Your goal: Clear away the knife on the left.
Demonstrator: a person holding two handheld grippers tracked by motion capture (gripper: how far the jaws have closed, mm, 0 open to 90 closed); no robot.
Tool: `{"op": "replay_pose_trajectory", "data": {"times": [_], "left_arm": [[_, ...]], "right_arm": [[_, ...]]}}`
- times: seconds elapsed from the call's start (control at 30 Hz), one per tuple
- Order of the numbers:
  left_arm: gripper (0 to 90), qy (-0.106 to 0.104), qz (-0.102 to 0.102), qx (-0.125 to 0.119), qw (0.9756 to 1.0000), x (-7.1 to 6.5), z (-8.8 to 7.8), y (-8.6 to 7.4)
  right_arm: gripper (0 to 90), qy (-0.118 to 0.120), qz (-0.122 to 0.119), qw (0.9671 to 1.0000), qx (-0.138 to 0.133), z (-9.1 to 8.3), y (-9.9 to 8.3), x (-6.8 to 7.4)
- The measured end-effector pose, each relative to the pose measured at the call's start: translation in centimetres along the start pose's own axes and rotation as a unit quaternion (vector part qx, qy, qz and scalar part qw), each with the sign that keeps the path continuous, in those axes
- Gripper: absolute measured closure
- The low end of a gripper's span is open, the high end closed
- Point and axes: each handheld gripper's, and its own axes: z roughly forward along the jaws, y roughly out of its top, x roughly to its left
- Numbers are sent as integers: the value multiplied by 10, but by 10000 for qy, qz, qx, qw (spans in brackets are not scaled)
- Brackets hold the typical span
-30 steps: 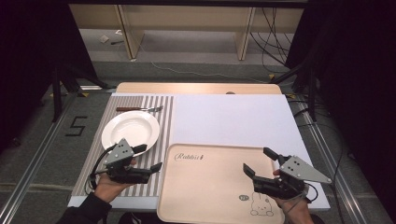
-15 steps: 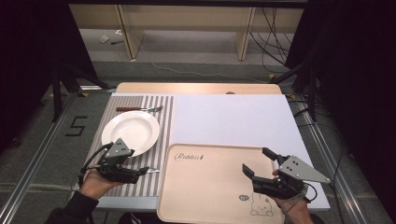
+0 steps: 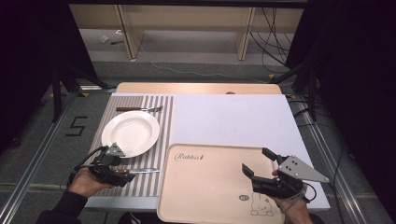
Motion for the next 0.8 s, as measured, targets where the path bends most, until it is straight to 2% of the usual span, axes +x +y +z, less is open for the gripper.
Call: {"op": "replay_pose_trajectory", "data": {"times": [0.13,0.17,0.2,0.23,0.3,0.4,0.47,0.53,0.6,0.7,0.73,0.77,0.8], "left_arm": [[227,6,-49,248,9997,7,5,-2],[228,106,267,236,9993,16,9,-1],[231,106,267,236,9993,16,9,-1],[231,52,43,348,9994,18,11,-4],[246,-9,-123,409,9991,19,11,-4],[276,-48,-207,482,9986,22,11,-2],[333,-308,-287,595,9973,28,10,-1],[330,-335,-297,673,9967,30,12,-1],[337,-249,-198,983,9947,33,17,0],[348,-213,-93,1101,9936,33,24,4],[357,-238,-11,1315,9910,34,31,8],[365,-252,24,1399,9898,34,32,9],[367,-252,24,1399,9898,34,32,9]], "right_arm": [[169,10,1,10000,34,1,-1,0],[169,19,11,10000,37,1,-1,0],[169,19,11,10000,37,1,-1,0],[170,19,10,10000,12,1,0,0],[170,33,4,10000,37,1,-1,0],[170,19,5,10000,47,2,-1,0],[174,-82,64,9999,14,2,-1,-1],[175,-80,67,9999,0,2,-1,-2],[175,-32,30,10000,20,1,-1,-1],[175,-27,52,10000,1,1,-1,-1],[176,-37,45,10000,11,2,-1,-1],[177,-38,48,10000,30,2,-2,-1],[177,-38,48,10000,30,2,-2,-1]]}}
